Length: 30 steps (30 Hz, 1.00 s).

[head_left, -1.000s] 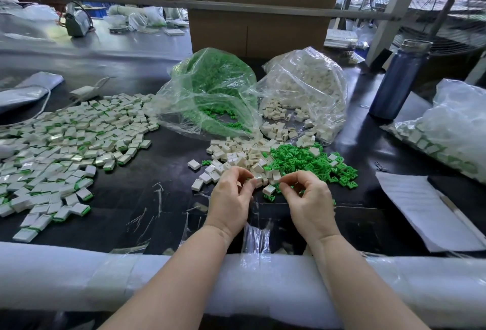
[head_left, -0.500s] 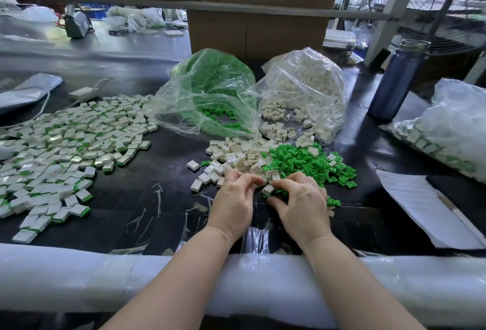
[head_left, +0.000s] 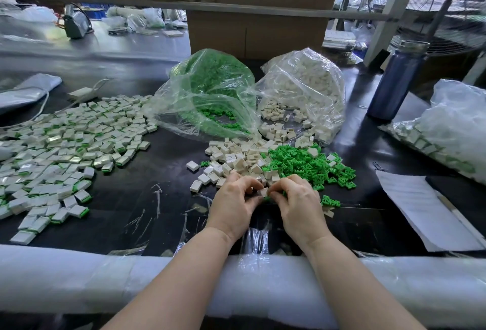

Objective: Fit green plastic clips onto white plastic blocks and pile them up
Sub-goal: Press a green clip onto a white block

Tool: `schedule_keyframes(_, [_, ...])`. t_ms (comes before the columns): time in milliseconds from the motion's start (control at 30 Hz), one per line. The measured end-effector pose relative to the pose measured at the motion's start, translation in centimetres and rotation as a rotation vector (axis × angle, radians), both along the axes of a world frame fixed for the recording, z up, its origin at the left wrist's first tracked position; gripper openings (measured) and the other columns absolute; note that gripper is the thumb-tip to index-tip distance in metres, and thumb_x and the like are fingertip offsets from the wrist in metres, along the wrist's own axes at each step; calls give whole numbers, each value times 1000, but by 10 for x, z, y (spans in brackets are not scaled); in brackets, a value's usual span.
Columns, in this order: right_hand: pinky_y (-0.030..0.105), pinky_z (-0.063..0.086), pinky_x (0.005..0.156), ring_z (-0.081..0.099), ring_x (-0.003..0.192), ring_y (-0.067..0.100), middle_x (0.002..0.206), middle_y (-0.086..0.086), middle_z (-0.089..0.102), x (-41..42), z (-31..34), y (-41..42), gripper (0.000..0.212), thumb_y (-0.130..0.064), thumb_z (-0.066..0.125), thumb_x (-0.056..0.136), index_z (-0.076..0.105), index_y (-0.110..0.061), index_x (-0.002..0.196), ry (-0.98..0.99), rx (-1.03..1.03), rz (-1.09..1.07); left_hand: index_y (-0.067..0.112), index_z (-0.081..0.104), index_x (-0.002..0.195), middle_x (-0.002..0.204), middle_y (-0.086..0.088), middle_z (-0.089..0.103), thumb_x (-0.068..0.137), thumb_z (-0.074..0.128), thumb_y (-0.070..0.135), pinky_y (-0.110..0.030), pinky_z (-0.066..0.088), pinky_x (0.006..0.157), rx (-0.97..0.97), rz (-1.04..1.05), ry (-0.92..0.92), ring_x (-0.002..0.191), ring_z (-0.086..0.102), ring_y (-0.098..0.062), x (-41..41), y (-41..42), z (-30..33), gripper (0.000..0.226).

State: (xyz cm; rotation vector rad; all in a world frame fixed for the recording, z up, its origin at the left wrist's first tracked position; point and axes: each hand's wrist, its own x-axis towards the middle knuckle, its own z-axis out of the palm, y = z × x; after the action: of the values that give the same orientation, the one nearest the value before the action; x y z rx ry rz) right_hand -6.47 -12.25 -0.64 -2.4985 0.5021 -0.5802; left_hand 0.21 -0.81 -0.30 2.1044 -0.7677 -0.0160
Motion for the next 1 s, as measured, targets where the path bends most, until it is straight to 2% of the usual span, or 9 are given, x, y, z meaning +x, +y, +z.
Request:
schedule_keyframes(100, [33,37,84,53,93,20,91,0,62,-1,2,1,9,-14,56,91,64,-12,89,-69,49,-3,13,63,90,94,4,51,81,70,14,-8,38,75,-56,16,15,82,50,-10,0,0,0,11])
schedule_keyframes(233, [28,39,71,56,82,19,86,2,64,-3,5,3,9,-13,52,94,60,-12,90,-100,174,19,15,61,86,91,5,54,81,70,14,-7,38,73,-79,8,32,79,50,-6,1,0,-1,11])
schedule_keyframes(300, [29,42,71,58,79,19,83,1,64,-4,5,4,9,-13,52,94,59,-12,90,-105,217,48,16,63,86,88,6,58,81,70,15,-7,41,74,-61,-19,43,76,51,0,0,1,-1,8])
schedule_keyframes(400, [33,45,72,59,77,20,82,2,66,-5,7,5,9,-14,52,94,59,-12,91,-109,243,67,17,65,90,85,5,64,82,68,11,-24,49,84,-55,-68,109,79,59,-11,-2,1,1,10])
schedule_keyframes(467, [34,46,71,59,75,19,80,2,65,-5,7,5,9,-13,51,95,59,-11,91,-122,258,70,19,65,98,87,6,64,82,67,6,-26,49,87,-33,-84,103,84,61,-13,-2,1,1,20])
schedule_keyframes(600, [16,41,64,54,70,8,75,-11,58,-5,7,4,9,-11,51,94,59,-10,90,-183,259,43,21,66,111,92,9,60,84,64,6,-13,42,87,37,-95,11,85,56,-7,-2,0,0,31])
schedule_keyframes(767, [8,39,62,53,69,1,74,-16,56,-5,6,1,8,-8,53,93,60,-10,89,-224,260,20,18,67,94,88,6,61,81,69,13,-22,45,85,20,-100,24,84,58,-12,-3,0,1,14])
schedule_keyframes(867, [5,39,63,53,69,-2,73,-17,56,-5,6,1,8,-7,55,92,61,-11,88,-246,256,13,18,64,89,89,8,58,80,71,18,-20,44,84,35,-107,4,85,56,-10,-2,0,0,11])
schedule_keyframes(1000, [15,45,73,59,79,10,84,-6,64,-4,6,0,9,-7,61,88,64,-12,94,-249,322,11,21,60,84,85,7,61,81,71,20,-22,47,76,-10,-83,62,73,54,-10,0,1,-2,11])
